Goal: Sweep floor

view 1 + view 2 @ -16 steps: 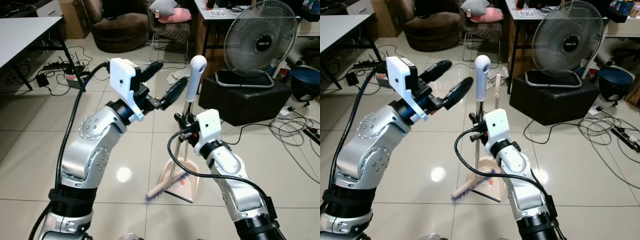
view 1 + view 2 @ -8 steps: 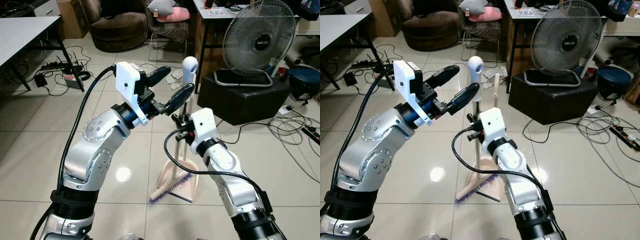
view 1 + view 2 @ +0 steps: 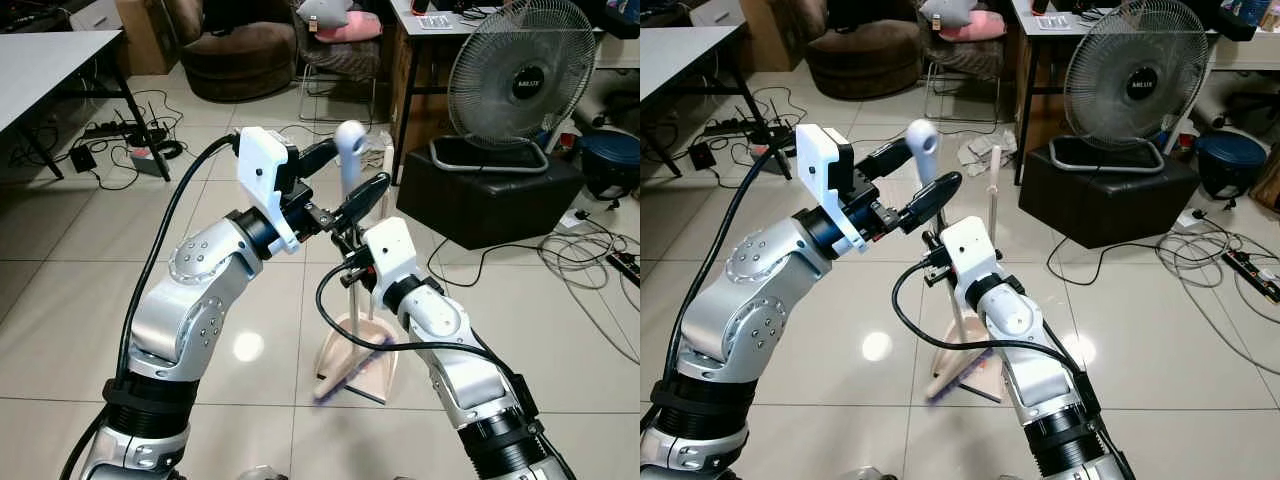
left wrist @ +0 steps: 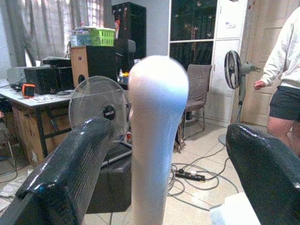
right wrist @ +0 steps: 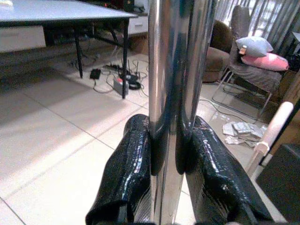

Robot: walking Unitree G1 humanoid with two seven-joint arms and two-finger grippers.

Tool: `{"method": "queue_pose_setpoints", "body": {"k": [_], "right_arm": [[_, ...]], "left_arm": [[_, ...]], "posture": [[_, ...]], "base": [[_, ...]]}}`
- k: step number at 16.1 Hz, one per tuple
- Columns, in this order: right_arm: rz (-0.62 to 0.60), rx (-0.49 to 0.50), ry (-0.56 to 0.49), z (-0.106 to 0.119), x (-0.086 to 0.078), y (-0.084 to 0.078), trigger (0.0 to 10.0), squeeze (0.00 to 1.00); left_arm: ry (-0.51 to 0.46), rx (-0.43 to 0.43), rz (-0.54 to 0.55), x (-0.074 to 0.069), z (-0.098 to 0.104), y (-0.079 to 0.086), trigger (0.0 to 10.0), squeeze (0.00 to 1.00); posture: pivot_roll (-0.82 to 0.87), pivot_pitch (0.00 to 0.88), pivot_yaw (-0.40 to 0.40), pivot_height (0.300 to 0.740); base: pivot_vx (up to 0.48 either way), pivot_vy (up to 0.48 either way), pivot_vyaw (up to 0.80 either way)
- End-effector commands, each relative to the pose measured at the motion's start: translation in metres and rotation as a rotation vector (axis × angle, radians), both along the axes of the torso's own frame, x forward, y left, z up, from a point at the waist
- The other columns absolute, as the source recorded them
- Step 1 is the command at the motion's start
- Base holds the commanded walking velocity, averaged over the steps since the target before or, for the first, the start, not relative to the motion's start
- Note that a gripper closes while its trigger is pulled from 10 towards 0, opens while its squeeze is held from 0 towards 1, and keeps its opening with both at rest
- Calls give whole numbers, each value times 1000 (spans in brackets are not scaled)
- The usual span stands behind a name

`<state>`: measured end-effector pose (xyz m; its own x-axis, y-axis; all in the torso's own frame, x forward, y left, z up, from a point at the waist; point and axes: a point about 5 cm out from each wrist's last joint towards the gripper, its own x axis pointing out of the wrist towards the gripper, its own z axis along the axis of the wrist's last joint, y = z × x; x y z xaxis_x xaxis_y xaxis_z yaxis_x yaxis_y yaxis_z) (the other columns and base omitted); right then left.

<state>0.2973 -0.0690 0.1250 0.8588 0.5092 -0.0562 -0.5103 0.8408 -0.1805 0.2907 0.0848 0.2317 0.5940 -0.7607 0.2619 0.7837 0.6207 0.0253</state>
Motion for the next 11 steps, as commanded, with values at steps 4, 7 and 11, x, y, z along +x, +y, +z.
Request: {"method": "queue_pose_setpoints", "body": {"k": [4, 7, 11], "right_arm": [[-46, -16, -83, 15, 8, 0, 10000, 0], [-32, -11, -86, 15, 5, 5, 10000, 0], [-9, -14, -97, 16, 4, 10, 10000, 0]], "left_arm": [[15, 76, 32, 4, -6, -1, 10000, 0], [19, 67, 60, 6, -6, 0, 10000, 0], [21, 4, 118, 12, -1, 4, 10000, 0]], "posture": [[-57, 50, 63, 740], [-55, 51, 61, 740], [-57, 53, 63, 740]], "base": [[0, 0, 0], [0, 0, 0], [0, 0, 0]]}}
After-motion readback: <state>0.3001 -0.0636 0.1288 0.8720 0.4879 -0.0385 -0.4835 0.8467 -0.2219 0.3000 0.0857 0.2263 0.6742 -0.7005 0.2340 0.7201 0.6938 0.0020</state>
